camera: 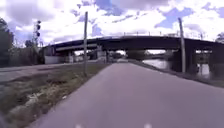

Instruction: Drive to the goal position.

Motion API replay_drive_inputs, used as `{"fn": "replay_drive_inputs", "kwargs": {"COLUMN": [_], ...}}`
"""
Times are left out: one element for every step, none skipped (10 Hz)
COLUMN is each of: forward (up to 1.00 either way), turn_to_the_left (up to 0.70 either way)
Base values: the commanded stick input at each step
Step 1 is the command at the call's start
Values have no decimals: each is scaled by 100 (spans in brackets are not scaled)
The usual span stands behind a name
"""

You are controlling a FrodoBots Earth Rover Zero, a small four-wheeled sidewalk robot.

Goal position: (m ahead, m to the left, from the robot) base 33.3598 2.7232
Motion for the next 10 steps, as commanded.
{"fn": "replay_drive_inputs", "kwargs": {"forward": [100,100,100,100,100,100,100,100,100,100], "turn_to_the_left": [0,0,0,0,0,0,0,0,0,0]}}
